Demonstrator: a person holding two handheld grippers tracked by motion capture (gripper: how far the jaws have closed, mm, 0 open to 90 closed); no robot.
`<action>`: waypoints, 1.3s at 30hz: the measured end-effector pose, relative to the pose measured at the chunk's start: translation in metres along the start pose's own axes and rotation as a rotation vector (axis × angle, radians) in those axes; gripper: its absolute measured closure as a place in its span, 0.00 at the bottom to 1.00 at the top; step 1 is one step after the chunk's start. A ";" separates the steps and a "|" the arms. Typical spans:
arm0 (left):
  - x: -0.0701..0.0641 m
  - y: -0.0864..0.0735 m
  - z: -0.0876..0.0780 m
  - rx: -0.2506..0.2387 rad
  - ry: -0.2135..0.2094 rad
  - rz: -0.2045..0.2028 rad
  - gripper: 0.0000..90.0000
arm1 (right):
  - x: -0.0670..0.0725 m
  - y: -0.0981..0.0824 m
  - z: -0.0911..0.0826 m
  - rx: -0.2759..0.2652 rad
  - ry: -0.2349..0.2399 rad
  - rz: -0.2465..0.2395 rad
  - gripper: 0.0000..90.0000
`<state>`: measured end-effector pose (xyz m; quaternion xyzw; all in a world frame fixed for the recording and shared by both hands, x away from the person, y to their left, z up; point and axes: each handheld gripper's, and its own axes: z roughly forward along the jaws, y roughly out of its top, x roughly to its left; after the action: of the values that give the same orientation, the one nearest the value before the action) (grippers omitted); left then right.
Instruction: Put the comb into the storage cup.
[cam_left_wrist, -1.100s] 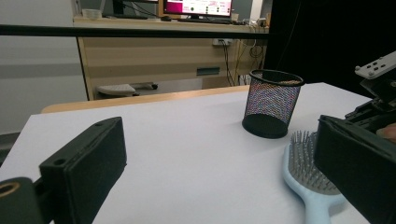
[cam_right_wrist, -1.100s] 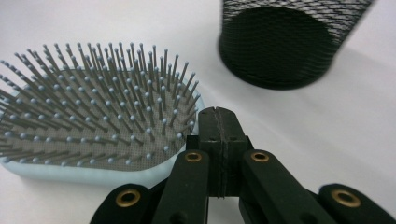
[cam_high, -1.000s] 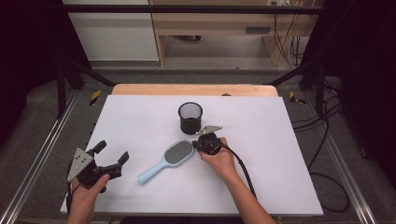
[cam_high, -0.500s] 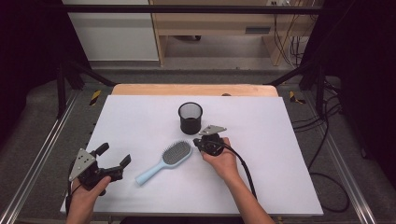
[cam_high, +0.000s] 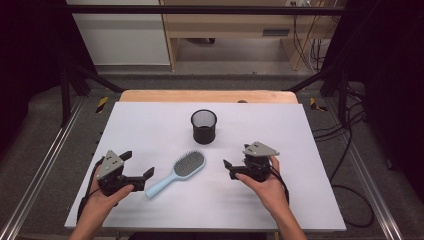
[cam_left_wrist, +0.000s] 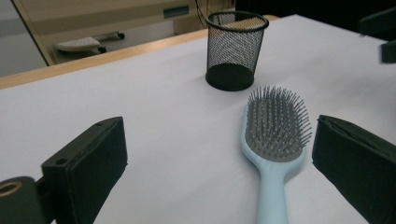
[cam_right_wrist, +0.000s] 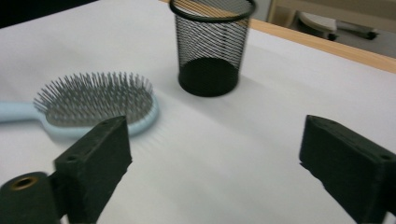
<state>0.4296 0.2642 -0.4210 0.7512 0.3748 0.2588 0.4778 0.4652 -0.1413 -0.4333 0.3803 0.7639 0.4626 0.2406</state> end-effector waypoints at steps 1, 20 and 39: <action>-0.001 0.000 0.003 0.029 0.004 0.014 0.05 | -0.002 -0.004 -0.008 -0.007 -0.014 -0.012 0.09; -0.019 0.003 0.050 0.271 -0.116 0.073 0.14 | -0.043 -0.040 -0.057 -0.115 -0.130 0.061 0.06; -0.032 -0.007 0.078 0.456 -0.190 0.090 0.42 | -0.043 -0.042 -0.052 -0.096 -0.125 0.086 0.07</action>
<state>0.4668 0.2000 -0.4603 0.8764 0.3430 0.1167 0.3173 0.4383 -0.2154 -0.4464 0.4290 0.7072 0.4839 0.2857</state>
